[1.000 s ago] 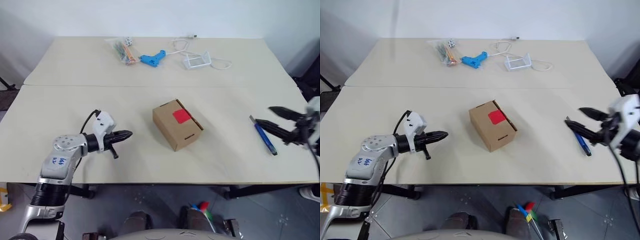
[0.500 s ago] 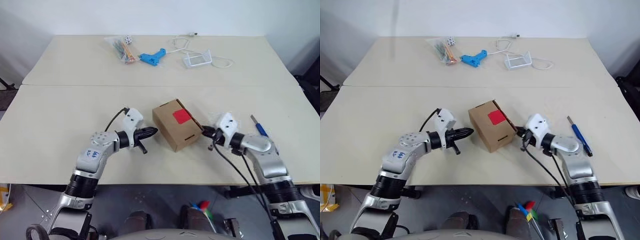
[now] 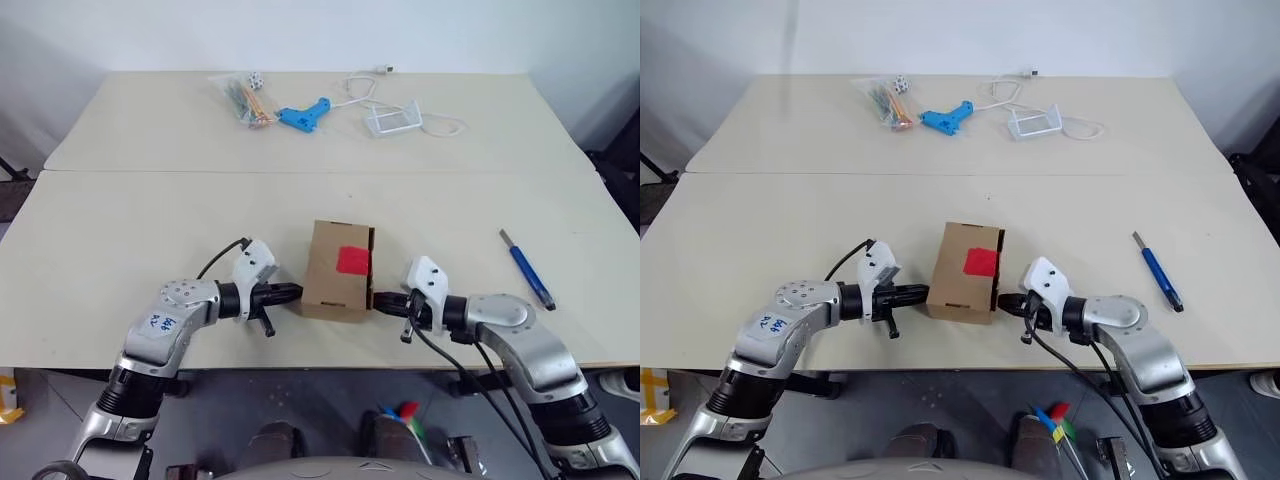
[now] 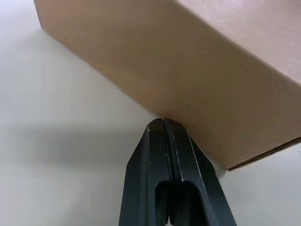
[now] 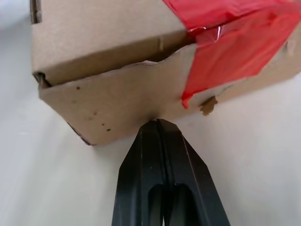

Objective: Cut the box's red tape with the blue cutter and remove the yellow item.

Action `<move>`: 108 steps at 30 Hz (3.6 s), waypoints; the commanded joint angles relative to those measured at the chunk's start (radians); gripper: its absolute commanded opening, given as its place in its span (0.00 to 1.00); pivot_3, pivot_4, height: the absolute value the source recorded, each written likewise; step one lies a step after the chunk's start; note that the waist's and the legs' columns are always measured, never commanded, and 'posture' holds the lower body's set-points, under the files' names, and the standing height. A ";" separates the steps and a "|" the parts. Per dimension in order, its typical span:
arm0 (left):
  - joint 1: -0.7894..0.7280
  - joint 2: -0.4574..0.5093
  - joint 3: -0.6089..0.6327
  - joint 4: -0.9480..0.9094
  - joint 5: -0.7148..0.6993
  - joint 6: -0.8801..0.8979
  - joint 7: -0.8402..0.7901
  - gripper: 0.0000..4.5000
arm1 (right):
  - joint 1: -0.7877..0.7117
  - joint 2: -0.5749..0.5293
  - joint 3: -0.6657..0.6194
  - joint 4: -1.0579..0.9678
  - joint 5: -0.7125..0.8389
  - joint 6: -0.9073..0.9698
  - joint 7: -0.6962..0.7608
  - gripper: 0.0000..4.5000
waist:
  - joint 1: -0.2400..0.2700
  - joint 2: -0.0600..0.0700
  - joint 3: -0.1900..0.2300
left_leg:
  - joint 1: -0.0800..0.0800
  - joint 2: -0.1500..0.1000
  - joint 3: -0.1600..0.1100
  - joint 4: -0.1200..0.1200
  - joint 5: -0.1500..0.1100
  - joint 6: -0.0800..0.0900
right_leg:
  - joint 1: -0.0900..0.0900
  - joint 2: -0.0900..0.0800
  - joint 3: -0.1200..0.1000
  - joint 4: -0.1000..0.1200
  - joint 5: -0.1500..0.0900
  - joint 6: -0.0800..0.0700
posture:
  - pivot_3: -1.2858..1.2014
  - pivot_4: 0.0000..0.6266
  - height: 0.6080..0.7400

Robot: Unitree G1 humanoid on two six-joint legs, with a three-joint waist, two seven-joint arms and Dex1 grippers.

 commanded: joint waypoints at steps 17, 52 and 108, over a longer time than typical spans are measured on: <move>0.136 0.008 -0.011 -0.186 -0.085 0.068 -0.021 0.00 | 0.035 -0.033 -0.055 -0.019 -0.006 -0.030 -0.017 0.01 | 0.002 0.000 0.000 | 0.000 0.000 0.000 0.000 0.000 0.000 | 0.000 -0.001 0.001 0.000 0.000 0.000 | 0.52 0.24 1.00; -0.409 0.008 -0.187 0.167 0.038 -0.151 -0.234 0.00 | -0.332 -0.015 -0.361 -0.122 0.597 0.947 -0.453 1.00 | 0.002 0.001 0.001 | -0.004 -0.002 0.009 -0.003 -0.001 0.001 | -0.005 0.003 -0.002 -0.002 0.000 -0.001 | 0.52 0.24 1.00; -0.283 0.059 -0.249 0.140 0.183 -0.180 -0.193 0.00 | -0.489 -0.122 0.085 0.078 0.210 0.821 -0.381 1.00 | -0.014 -0.003 -0.005 | 0.001 0.001 0.005 0.000 -0.001 0.001 | -0.001 0.000 0.001 0.000 0.000 -0.001 | 0.52 0.24 1.00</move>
